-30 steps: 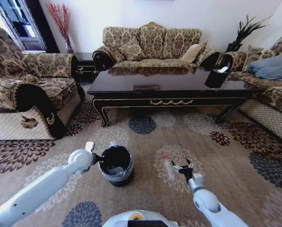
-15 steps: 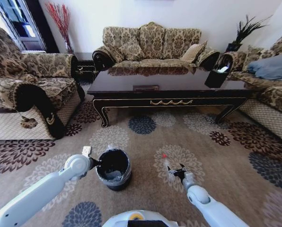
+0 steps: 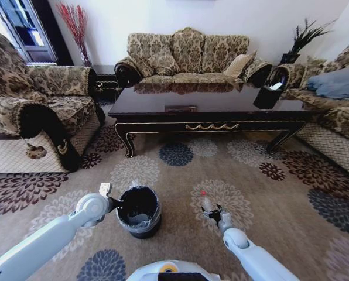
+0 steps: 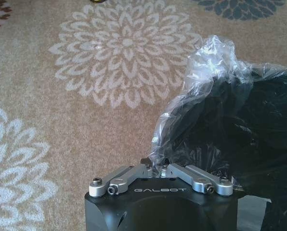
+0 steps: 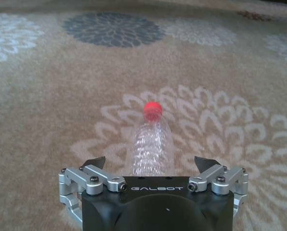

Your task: Move to the front of the table and pick up the trash from the floor, then place it into the trash bin.

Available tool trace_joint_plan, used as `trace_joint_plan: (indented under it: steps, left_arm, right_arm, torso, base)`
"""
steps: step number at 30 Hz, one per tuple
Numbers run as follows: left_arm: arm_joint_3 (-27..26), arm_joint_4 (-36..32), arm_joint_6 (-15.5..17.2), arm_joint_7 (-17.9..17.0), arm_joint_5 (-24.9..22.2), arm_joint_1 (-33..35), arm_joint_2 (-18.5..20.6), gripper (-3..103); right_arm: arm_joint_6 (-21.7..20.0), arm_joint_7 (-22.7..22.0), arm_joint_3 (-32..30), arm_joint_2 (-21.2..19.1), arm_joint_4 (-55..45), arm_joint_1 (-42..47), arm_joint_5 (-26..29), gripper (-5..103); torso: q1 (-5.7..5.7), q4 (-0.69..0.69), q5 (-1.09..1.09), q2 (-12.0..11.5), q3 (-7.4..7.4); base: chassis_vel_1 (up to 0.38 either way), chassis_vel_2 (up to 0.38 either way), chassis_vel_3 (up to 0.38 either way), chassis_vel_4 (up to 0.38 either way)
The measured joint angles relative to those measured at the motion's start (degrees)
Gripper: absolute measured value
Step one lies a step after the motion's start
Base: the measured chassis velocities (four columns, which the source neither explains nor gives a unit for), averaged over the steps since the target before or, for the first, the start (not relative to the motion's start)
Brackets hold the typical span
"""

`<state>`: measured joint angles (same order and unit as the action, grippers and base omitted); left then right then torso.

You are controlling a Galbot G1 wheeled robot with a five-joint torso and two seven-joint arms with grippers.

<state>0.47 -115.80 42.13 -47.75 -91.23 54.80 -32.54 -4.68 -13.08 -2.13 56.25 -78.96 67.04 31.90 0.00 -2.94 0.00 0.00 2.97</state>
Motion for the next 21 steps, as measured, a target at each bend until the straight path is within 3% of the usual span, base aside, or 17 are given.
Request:
trace_joint_plan:
  steps: [21]
  left_arm:
    - [-0.01,0.21,-0.01,0.86,1.0,0.8,-0.57,2]
  right_arm:
    - [0.76,-0.58,4.04,1.07,5.34,-2.67,-2.01,100]
  torso:
    - [0.0,0.0,0.0,0.0,0.0]
  base:
    - [0.0,0.0,0.0,0.0]
